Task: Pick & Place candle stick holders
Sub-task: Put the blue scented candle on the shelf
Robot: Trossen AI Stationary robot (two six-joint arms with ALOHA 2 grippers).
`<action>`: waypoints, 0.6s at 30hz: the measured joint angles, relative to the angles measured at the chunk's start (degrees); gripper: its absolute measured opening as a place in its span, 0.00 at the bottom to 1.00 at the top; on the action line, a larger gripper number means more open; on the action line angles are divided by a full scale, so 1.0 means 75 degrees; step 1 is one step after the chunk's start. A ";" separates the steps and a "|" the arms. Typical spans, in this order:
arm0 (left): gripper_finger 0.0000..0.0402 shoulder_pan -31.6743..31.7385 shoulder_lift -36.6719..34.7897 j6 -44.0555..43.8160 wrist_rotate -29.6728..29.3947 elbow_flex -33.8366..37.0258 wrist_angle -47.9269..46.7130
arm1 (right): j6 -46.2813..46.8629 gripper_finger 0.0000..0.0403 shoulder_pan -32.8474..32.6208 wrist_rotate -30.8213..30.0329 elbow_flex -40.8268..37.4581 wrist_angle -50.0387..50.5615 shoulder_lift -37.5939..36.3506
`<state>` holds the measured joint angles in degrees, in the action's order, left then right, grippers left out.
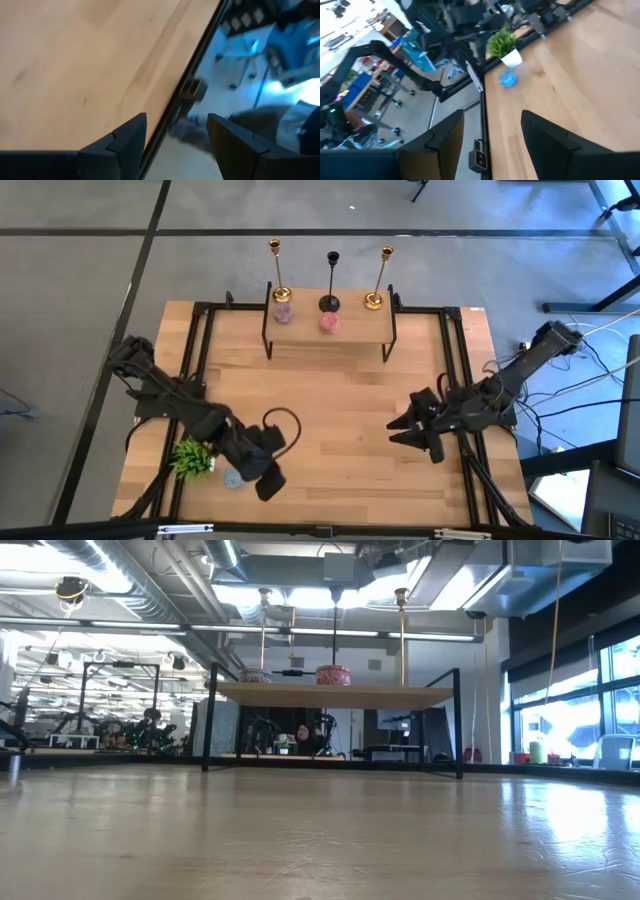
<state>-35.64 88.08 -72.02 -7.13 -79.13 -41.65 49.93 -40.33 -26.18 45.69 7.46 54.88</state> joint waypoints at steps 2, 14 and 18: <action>0.50 -0.0105 0.0095 -0.0039 0.0415 0.0000 -0.0189 | 0.0106 0.50 -0.0004 -0.0027 0.0000 -0.0019 0.0167; 0.36 -0.0883 0.1118 0.0552 0.3958 0.0000 -0.2049 | 0.0289 0.50 0.0032 0.0036 -0.0009 -0.0529 0.0937; 0.27 -0.0996 0.1809 0.1465 0.3934 0.0000 -0.2853 | 0.0257 0.50 0.0034 -0.0108 -0.0009 -0.0835 0.1002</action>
<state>-43.10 101.64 -61.04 22.38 -79.13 -63.05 51.86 -40.07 -26.99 45.63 1.20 62.39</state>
